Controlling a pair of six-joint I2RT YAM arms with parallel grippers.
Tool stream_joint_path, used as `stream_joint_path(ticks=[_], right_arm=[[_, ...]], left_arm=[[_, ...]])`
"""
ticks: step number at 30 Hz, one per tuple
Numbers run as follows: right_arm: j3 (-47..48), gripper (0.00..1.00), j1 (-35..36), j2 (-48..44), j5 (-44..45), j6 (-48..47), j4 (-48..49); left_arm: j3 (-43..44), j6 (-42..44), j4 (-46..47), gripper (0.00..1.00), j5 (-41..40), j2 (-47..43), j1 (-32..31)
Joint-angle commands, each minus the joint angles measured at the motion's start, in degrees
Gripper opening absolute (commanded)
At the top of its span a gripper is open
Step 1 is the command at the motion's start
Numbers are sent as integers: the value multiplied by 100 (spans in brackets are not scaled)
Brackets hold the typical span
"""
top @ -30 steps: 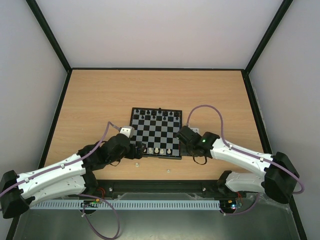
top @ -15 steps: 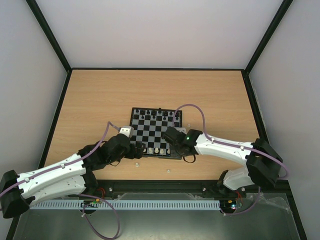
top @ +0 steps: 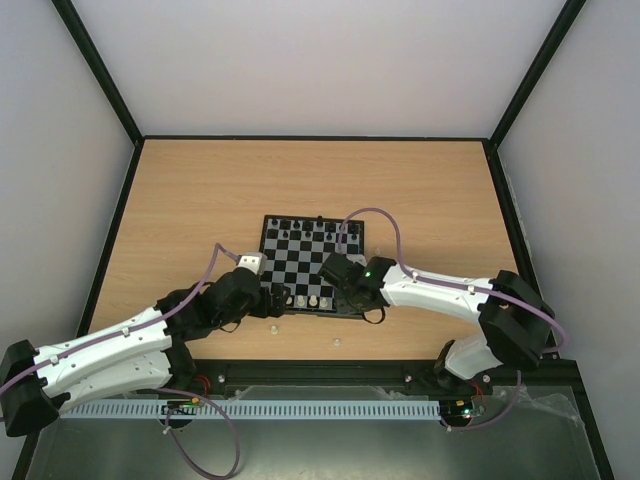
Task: Set up the chess pieces on the board
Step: Place the chess piece on the chessboard.
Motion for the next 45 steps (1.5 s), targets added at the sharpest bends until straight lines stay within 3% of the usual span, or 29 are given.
stream_joint_path(ticks=[1, 33, 37, 42, 45], right_arm=[[168, 12, 36, 119, 73, -62, -141], [96, 18, -7, 131, 167, -107, -50], [112, 29, -1, -75, 95, -171, -3], [52, 59, -8, -729, 45, -253, -18], [-24, 72, -7, -1114, 78, -287, -91]], left_arm=[[52, -18, -119, 99, -115, -8, -27], [32, -27, -128, 99, -124, -10, -27], [46, -42, -144, 99, -131, -1, -23], [121, -108, -287, 99, -165, 137, -27], [207, -187, -427, 99, -161, 298, -25]])
